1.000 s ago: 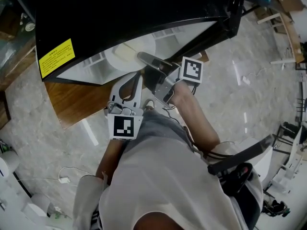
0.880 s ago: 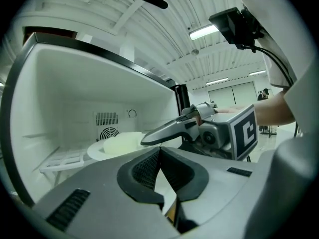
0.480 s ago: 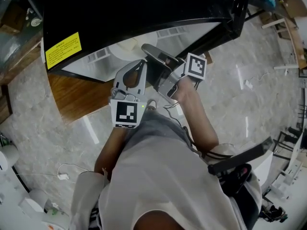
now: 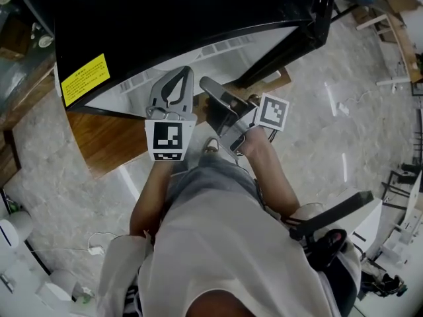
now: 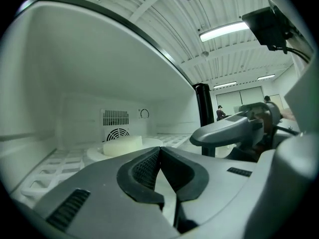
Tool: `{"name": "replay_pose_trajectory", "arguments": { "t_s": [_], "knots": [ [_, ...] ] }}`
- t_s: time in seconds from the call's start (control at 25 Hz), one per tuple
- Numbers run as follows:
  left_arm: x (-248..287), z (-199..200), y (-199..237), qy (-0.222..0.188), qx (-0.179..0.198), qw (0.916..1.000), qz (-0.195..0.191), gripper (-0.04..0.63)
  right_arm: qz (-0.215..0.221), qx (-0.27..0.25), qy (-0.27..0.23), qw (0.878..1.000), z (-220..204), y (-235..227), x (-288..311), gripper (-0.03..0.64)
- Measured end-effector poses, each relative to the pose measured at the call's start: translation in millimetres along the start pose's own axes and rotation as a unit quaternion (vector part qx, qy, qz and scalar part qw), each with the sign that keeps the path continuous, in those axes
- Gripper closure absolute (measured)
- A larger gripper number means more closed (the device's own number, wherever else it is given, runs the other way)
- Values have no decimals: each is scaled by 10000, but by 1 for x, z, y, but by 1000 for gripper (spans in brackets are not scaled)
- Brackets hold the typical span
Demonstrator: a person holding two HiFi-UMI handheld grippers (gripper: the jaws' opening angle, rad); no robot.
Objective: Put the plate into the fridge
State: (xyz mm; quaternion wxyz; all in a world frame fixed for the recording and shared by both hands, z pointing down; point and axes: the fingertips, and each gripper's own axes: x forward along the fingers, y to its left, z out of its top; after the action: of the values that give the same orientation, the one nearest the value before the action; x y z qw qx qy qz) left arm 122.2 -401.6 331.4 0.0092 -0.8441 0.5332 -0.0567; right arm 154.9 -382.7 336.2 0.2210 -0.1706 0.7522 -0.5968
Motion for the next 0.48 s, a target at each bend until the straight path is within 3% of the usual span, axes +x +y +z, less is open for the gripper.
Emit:
{"name": "replay_pose_trajectory", "arguments": {
  "t_s": [0.12,0.2,0.24,0.36,0.4,0.48],
  "knots": [
    [5,-1,5,9,-10,10000,-12,578,-434,-1404,-242,9888,11,15,1,474],
    [9,1,4,7,5,10000,-50,578,-837,-2555,-300,9627,18,20,6,483],
    [10,1,2,14,26,10000,-57,578,-1131,-3233,-249,9392,21,19,10,498],
    [-1,6,2,-11,50,10000,36,578,-1931,-4984,66,8452,23,12,20,561],
    [-7,7,5,-20,57,9999,135,578,-2041,-5315,186,8219,21,11,24,569],
    [-18,8,17,0,68,9992,383,578,-2088,-5701,383,7937,15,10,34,580]
  ]
}}
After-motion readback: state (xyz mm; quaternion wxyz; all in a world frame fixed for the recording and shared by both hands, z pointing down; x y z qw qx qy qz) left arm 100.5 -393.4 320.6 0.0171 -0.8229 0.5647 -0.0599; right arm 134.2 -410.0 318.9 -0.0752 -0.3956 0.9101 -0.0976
